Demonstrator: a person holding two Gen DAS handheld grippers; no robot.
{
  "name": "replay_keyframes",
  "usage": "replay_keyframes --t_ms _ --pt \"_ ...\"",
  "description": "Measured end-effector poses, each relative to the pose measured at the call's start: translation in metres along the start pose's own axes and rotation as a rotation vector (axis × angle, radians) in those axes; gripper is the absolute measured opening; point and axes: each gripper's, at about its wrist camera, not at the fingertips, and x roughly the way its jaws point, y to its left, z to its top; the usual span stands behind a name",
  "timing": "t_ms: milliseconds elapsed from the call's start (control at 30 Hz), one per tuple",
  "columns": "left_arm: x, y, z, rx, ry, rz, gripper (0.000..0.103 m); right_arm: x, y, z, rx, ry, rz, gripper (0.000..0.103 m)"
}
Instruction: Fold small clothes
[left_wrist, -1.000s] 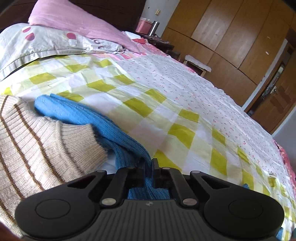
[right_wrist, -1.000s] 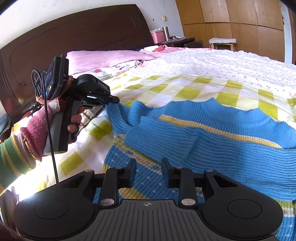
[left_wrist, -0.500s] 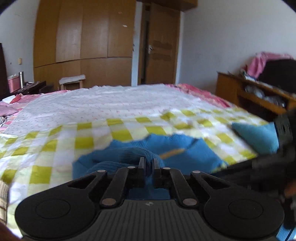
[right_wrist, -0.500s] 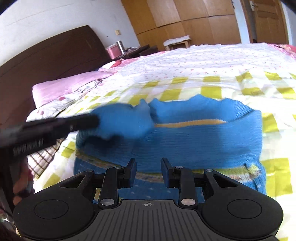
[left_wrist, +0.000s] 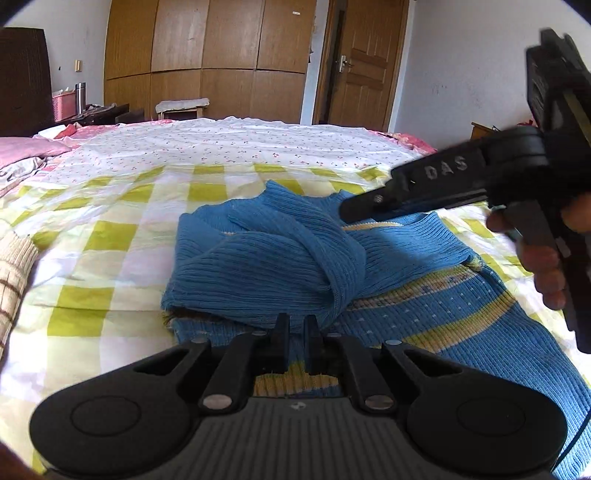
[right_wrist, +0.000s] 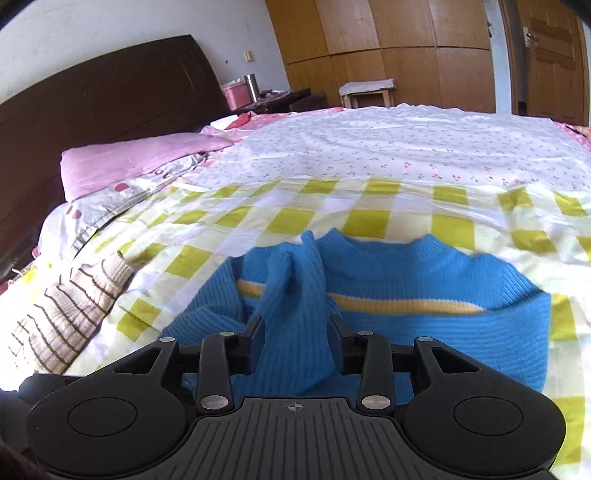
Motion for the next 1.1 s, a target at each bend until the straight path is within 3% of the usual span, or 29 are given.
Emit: replay_keyframes --t_ms 167,300,367,400,433,467,567,700,833,900,1000,1100 --pt "0.000 0.010 -0.005 -0.025 0.017 -0.040 0.013 0.044 0.034 0.022 -0.097 0.072 -0.044 0.037" --pt "-0.004 0.010 -0.004 -0.014 0.005 -0.065 0.013 0.081 0.039 0.024 -0.129 0.151 -0.173 0.032" --pt "-0.008 0.009 -0.003 0.000 -0.007 -0.064 0.013 0.089 0.032 0.023 -0.100 0.174 -0.209 0.024" --pt "-0.010 0.009 -0.003 0.006 -0.014 -0.060 0.013 0.090 0.028 0.023 -0.079 0.178 -0.208 0.015" --pt "-0.011 0.010 -0.002 0.005 -0.019 -0.059 0.013 0.088 0.023 0.024 -0.052 0.178 -0.201 0.005" --pt "-0.012 0.011 -0.002 -0.002 -0.022 -0.060 0.013 0.084 0.021 0.025 -0.032 0.175 -0.194 0.002" --pt "-0.013 0.015 0.000 -0.035 -0.025 -0.070 0.014 0.055 0.014 0.034 0.041 0.092 -0.138 0.002" --pt "-0.014 0.014 0.000 -0.048 -0.030 -0.070 0.015 -0.010 -0.002 0.038 0.199 -0.130 -0.041 0.002" --pt "-0.013 0.011 -0.003 -0.045 -0.027 -0.078 0.019 -0.060 -0.030 -0.002 0.306 -0.292 -0.084 0.005" --pt "-0.011 0.009 -0.005 -0.038 -0.013 -0.082 0.020 -0.059 -0.048 -0.027 0.345 -0.222 -0.139 0.012" --pt "-0.009 0.001 -0.008 -0.018 0.003 -0.089 0.020 -0.050 -0.074 -0.061 0.424 -0.112 -0.195 0.013" --pt "-0.009 -0.006 -0.010 0.017 0.000 -0.089 0.020 -0.052 -0.085 -0.076 0.472 -0.102 -0.205 0.018"
